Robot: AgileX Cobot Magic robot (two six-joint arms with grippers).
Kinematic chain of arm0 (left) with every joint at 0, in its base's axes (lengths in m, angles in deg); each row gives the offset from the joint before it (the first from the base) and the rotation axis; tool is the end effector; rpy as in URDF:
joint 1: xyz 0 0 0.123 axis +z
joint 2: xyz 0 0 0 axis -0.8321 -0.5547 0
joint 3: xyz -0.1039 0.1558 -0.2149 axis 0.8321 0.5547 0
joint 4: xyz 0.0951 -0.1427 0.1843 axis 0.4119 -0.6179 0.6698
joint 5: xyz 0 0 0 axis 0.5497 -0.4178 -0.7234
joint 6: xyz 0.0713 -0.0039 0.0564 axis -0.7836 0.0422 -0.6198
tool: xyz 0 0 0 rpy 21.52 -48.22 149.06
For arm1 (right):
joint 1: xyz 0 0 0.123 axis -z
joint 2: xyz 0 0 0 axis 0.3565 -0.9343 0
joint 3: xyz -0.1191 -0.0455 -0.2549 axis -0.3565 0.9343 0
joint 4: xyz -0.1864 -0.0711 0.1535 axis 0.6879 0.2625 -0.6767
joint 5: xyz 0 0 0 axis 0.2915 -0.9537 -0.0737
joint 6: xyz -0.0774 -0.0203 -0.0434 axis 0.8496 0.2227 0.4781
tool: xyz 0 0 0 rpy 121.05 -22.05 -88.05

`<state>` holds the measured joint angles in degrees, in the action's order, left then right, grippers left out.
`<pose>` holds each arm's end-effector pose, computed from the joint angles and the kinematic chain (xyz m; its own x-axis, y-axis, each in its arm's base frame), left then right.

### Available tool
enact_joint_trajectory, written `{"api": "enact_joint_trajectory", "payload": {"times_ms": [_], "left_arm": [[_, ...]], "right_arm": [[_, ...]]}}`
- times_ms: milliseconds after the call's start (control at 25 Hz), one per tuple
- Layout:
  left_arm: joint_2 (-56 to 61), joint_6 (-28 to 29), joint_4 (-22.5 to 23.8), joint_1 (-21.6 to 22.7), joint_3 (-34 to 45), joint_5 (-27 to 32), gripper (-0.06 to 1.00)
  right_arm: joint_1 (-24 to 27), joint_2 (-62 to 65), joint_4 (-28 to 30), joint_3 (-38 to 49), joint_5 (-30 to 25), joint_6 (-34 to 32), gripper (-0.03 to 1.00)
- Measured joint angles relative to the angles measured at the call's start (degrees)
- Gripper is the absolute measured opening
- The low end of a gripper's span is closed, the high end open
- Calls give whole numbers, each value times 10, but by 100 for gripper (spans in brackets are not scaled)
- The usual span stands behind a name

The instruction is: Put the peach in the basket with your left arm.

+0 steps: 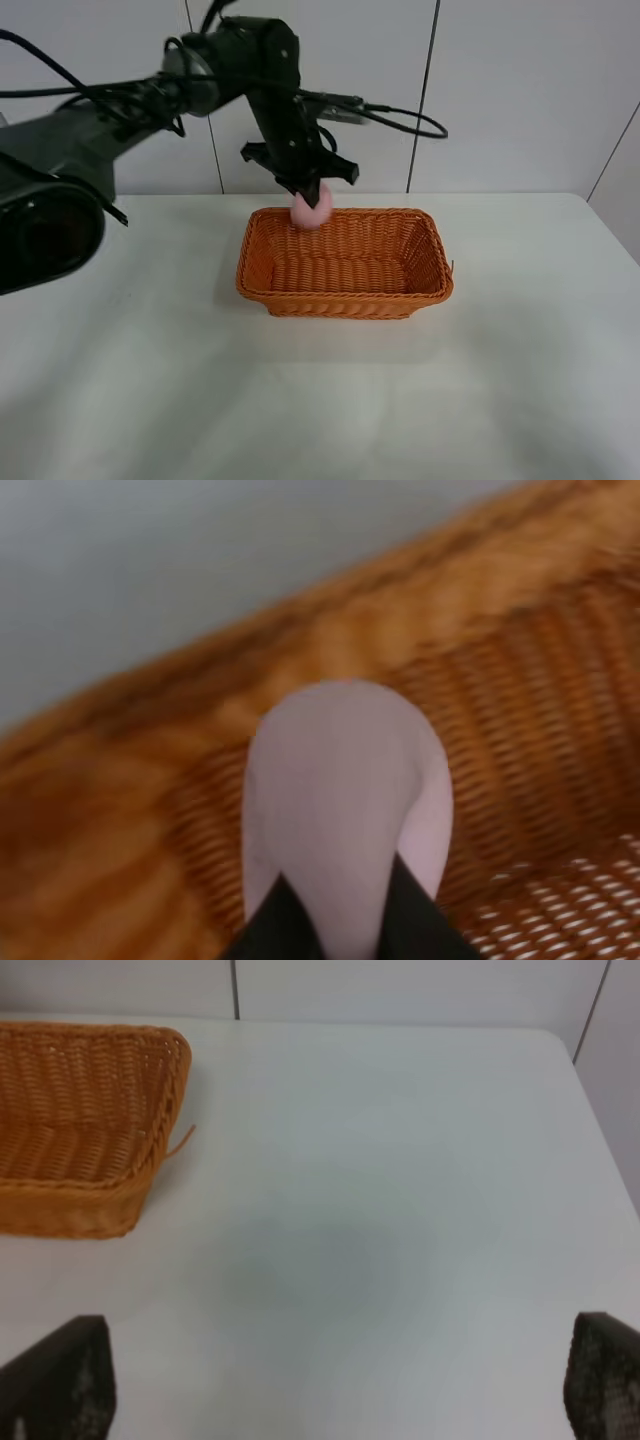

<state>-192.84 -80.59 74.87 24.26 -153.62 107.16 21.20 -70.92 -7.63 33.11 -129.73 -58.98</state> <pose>0.4386 -0.2782 0.2434 -0.8116 0.3940 -0.4313 0.4664 0.8816 -0.0724 -0.0028 0.0025 0.2780 -0.4219 0.0040 -0.9066 -0.0193 0.9997 0.0133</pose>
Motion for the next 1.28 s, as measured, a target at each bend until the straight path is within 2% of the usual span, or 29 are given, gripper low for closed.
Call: {"api": "enact_joint_trajectory", "payload": {"times_ms": [160,320,400,560,600,680,960,1280], "left_arm": [[-41,-2,0,-26,-3,-1,5],[-64,-3,-4,-27,0,-2,8],[-66,-3,-7,-27,4,-2,20],[-66,-3,-12,-27,5,-1,60],[-66,-3,-13,-25,5,-1,68],[-66,-3,-15,-24,5,-1,75],[-7,-5,-38,12,-19,0,79],[38,-18,-38,117,-23,0,79]], "right_arm": [[0,0,0,0,0,0,69],[0,0,0,0,0,0,69],[0,0,0,0,0,0,69],[0,0,0,0,0,0,69],[0,0,0,0,0,0,69],[0,0,0,0,0,0,69],[0,0,0,0,0,0,69],[0,0,0,0,0,0,69]]}}
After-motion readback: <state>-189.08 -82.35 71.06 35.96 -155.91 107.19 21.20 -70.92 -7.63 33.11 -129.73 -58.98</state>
